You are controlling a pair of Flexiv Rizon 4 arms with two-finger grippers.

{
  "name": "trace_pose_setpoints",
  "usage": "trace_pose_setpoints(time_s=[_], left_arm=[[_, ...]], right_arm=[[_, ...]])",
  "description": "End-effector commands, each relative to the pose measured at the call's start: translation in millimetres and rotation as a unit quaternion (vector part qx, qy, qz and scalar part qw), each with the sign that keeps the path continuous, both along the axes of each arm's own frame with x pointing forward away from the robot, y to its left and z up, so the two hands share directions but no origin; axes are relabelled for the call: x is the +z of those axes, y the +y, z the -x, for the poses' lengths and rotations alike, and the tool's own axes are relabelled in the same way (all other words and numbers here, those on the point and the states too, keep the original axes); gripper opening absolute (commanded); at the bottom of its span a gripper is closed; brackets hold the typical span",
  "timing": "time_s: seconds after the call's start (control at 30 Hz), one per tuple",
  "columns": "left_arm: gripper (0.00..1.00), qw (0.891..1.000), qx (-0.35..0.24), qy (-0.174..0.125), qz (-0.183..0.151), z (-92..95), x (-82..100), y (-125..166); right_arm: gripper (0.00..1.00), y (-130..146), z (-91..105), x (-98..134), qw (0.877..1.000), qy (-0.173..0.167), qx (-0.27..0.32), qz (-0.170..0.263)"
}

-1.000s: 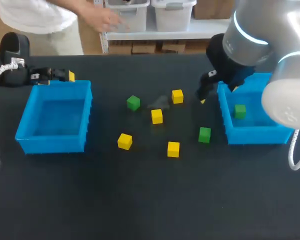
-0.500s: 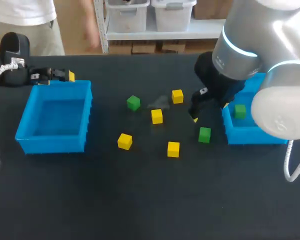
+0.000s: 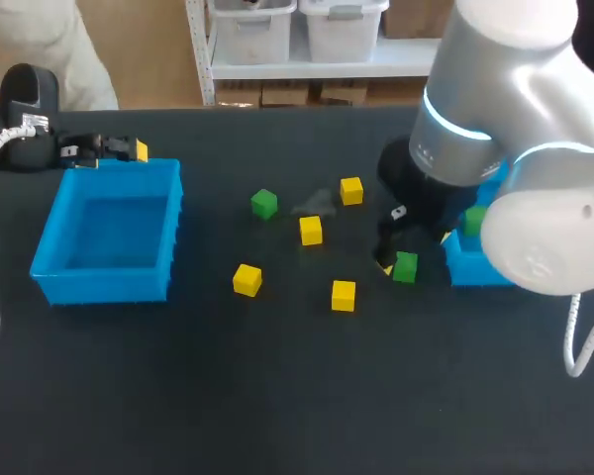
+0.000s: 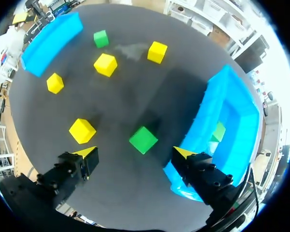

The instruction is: Put the green cubes in the right bin and the yellow cubes in the left bin.

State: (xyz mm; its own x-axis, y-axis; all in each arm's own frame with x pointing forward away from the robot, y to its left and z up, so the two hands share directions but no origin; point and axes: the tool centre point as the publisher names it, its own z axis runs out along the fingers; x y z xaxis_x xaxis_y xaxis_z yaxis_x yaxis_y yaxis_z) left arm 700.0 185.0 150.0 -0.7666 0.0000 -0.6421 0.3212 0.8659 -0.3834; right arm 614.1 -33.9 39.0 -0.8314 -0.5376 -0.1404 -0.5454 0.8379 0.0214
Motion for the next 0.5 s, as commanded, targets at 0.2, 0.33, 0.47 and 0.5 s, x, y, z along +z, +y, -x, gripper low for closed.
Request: trace_pose_setpoints(time_s=[0.2, 0.33, 0.47, 0.5], left_arm=[[1.0, 1.0, 0.0, 0.0, 0.0, 0.0, 0.0, 0], [1.0, 1.0, 0.0, 0.0, 0.0, 0.0, 0.0, 0], [1.0, 1.0, 0.0, 0.0, 0.0, 0.0, 0.0, 0], [1.0, 1.0, 0.0, 0.0, 0.0, 0.0, 0.0, 0]], right_arm=[[1.0, 1, -6.3, -21, 1.0, 0.01, -0.006, 0.003], [1.0, 4, -8.2, -27, 1.0, 0.013, -0.006, 0.004], [1.0, 5, -10.6, -33, 1.0, 0.016, -0.008, 0.005], [1.0, 5, -11.1, -33, 1.0, 0.017, -0.009, 0.005]])
